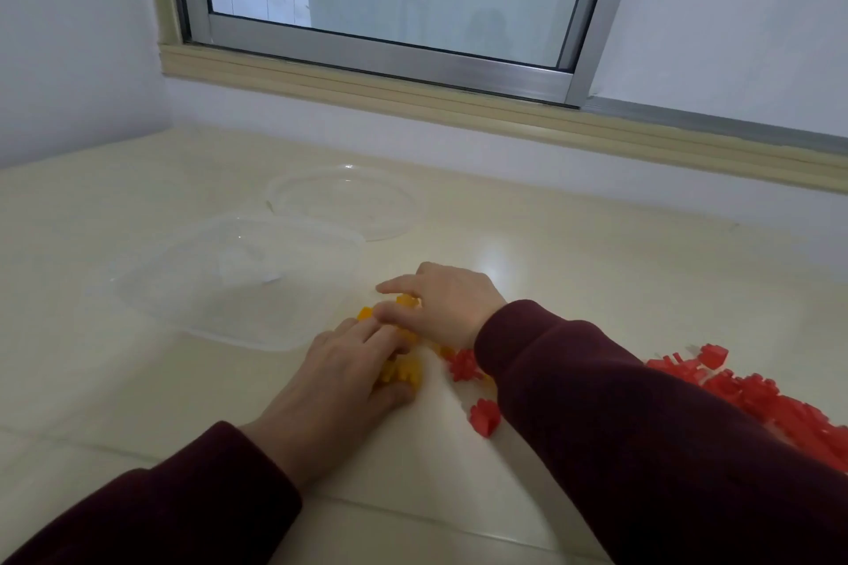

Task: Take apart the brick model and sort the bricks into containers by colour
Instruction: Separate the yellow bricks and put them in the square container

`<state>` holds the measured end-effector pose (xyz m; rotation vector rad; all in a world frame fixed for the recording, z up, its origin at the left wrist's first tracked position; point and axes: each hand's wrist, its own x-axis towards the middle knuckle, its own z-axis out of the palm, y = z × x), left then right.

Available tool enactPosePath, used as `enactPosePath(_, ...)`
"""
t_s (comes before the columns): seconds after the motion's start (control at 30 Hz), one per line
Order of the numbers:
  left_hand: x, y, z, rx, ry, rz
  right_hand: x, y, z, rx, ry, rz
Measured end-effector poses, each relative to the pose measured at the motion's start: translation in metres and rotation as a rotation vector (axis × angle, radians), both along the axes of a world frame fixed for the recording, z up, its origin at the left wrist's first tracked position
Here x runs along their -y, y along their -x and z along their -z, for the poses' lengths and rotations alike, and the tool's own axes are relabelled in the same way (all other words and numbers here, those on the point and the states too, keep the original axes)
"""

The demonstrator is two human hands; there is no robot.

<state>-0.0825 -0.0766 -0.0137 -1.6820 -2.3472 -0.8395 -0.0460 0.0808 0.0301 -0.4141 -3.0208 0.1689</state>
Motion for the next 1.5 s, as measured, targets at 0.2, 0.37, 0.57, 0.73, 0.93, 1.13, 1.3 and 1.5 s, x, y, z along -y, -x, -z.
enactPosePath(0.2, 0.003, -0.004, -0.006, -0.067, 0.028, -0.029, -0.021, -0.032, -0.029, -0.236, 0.067, 0.063)
enactPosePath(0.37, 0.003, -0.012, -0.014, -0.104, -0.051, -0.023, -0.057, -0.085, -0.039, -0.383, 0.185, 0.15)
enactPosePath(0.57, -0.017, -0.044, -0.027, -0.059, -0.205, 0.073, -0.063, -0.143, -0.01, -0.328, 0.336, 0.161)
enactPosePath(0.73, -0.061, -0.073, -0.018, -0.169, 0.076, -0.028, -0.051, -0.153, 0.015, -0.258, 0.335, 0.101)
enactPosePath(0.93, -0.079, -0.082, -0.002, -0.12, 0.278, -0.102, -0.055, -0.138, 0.023, -0.199, 0.23, 0.063)
enactPosePath(1.13, -0.075, -0.094, 0.001, -0.06, 0.323, -0.025, -0.057, -0.111, 0.021, -0.147, 0.216, 0.03)
enactPosePath(1.3, -0.071, -0.098, 0.001, -0.063, 0.326, 0.04, -0.06, -0.123, 0.026, -0.146, 0.167, 0.047)
enactPosePath(1.5, -0.068, -0.089, -0.007, -0.033, 0.188, 0.044, -0.061, -0.152, 0.023, -0.274, 0.252, 0.06)
